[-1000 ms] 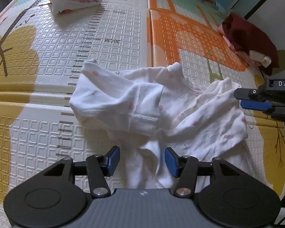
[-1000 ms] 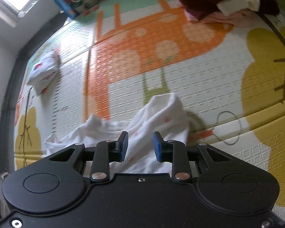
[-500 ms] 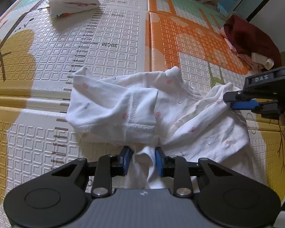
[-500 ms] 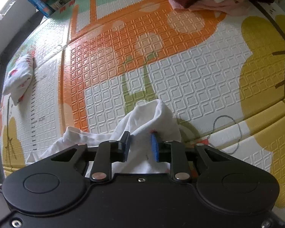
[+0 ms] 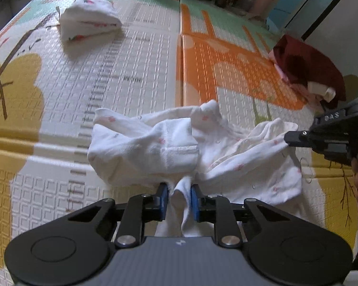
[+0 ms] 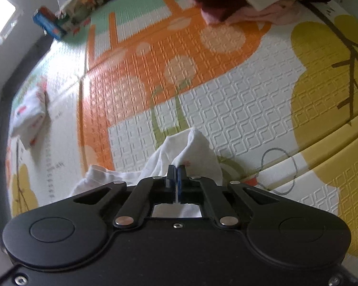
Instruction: Fold clothes
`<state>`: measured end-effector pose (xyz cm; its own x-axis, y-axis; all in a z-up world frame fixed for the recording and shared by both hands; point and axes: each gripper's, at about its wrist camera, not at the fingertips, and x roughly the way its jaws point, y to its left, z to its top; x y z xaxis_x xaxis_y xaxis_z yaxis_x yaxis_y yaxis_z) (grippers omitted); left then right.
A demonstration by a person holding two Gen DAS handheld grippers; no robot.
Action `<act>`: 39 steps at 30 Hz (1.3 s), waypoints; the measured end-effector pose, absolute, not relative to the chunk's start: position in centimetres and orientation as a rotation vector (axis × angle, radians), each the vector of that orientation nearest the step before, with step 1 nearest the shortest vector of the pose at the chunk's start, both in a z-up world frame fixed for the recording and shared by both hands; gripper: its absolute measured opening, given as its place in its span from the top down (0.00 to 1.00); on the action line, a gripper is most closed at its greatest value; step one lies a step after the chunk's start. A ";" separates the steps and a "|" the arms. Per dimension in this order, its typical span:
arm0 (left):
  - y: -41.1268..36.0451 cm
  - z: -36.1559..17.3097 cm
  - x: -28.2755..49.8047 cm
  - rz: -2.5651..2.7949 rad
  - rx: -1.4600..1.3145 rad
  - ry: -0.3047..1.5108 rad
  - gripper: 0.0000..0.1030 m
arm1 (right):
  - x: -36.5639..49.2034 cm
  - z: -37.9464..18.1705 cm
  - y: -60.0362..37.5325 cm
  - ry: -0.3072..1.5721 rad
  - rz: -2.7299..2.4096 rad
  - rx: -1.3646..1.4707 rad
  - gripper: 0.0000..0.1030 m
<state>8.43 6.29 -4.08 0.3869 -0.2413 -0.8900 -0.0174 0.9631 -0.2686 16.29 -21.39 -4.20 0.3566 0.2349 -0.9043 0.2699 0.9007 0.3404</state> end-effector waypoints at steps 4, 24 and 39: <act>6.0 -3.3 9.0 -0.154 -0.248 1.127 0.79 | 16.2 -3.5 -22.0 1.187 -0.041 0.503 1.00; 4.3 -1.1 12.2 -0.210 -0.209 0.979 0.79 | 15.5 -3.2 -23.4 1.101 -0.119 0.560 1.00; 3.8 -2.4 14.8 -0.160 -0.152 1.023 0.52 | 14.9 -1.3 -21.9 1.042 -0.075 0.488 0.87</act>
